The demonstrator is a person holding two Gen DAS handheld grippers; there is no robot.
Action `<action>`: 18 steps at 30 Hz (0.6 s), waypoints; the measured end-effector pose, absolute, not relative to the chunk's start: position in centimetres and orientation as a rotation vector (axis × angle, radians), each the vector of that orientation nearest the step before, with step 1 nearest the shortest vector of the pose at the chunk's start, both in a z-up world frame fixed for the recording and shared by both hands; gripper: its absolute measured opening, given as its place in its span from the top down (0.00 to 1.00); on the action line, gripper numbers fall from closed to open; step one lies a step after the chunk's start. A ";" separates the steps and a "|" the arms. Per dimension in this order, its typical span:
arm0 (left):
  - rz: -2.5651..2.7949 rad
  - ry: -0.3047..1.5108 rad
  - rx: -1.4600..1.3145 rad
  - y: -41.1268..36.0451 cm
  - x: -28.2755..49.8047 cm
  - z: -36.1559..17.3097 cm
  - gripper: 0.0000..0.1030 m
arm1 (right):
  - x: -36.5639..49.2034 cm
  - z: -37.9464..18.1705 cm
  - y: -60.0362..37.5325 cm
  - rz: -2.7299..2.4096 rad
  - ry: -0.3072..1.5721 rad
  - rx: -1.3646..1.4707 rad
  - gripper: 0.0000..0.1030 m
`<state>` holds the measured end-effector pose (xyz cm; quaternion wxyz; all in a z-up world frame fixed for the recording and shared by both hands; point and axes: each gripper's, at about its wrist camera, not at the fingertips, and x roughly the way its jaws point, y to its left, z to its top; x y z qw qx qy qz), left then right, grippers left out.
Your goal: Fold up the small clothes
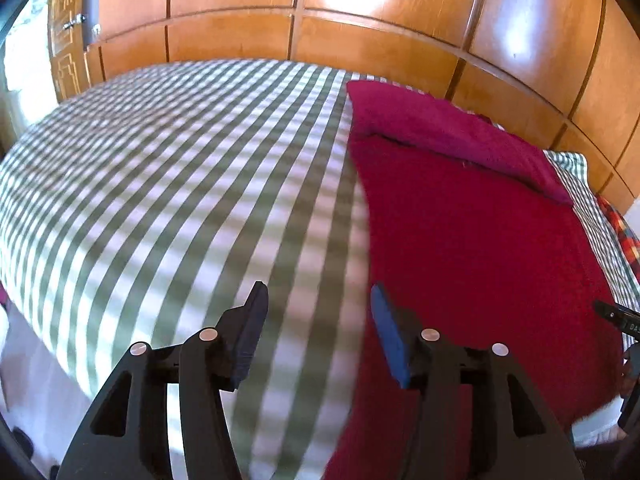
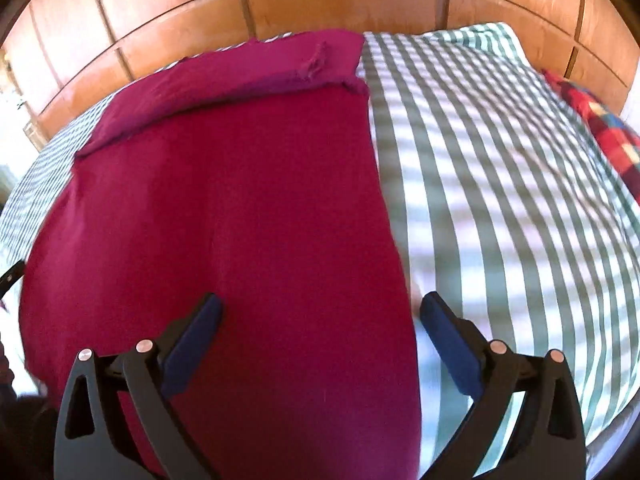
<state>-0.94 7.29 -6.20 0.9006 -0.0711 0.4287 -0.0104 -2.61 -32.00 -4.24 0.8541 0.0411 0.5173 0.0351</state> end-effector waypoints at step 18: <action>-0.393 1.048 -0.169 4.6 -6.5 -6.5 0.90 | -9.6 -1.9 -31.9 0.324 1.186 0.191 0.86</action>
